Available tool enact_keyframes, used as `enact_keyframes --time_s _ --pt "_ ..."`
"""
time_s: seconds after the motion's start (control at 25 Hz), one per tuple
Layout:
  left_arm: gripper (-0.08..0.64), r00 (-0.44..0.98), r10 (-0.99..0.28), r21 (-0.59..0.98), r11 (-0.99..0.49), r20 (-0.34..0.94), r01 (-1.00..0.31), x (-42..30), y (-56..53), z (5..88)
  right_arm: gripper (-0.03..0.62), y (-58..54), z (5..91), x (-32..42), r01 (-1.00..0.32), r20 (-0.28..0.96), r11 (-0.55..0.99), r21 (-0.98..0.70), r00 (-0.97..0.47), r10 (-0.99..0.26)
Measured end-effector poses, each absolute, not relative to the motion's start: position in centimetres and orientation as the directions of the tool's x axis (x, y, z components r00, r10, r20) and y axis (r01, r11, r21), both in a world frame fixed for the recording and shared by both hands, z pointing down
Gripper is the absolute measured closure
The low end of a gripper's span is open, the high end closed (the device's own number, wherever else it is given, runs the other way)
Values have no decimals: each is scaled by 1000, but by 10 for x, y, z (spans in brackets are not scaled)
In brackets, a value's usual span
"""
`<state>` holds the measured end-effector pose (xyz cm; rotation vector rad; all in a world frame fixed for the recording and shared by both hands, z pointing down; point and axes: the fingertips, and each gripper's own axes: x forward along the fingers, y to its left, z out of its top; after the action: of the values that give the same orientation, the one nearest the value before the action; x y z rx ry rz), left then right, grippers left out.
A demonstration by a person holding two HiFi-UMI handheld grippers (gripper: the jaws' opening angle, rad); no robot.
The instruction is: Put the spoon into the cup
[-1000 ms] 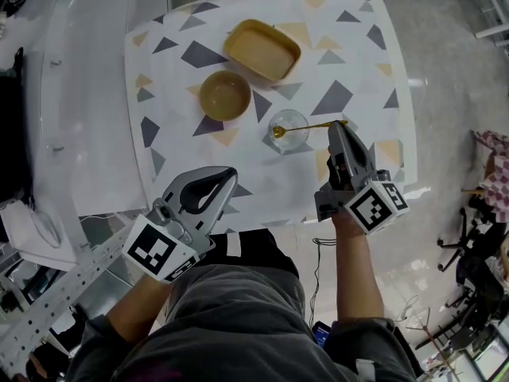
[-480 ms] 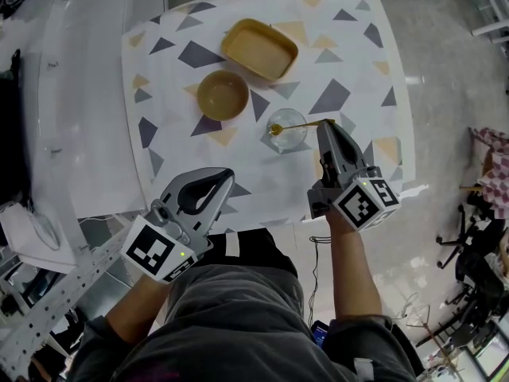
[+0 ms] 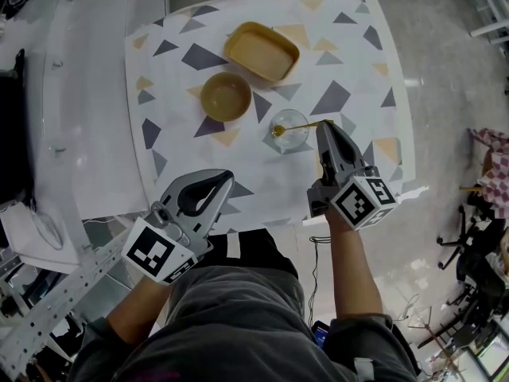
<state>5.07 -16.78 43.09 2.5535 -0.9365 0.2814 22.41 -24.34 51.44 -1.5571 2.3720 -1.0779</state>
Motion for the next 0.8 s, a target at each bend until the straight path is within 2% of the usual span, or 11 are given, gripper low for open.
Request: enact_keyframes --time_s 0.68,0.8 --pt "546 758 -577 294 -700 304 -650 40 -159 421 565 -241 509 225 -789 296 182 -587 -418 -859" --pt "546 759 -578 290 -703 300 -650 37 -157 418 518 -240 506 225 -789 294 175 -589 -410 -863"
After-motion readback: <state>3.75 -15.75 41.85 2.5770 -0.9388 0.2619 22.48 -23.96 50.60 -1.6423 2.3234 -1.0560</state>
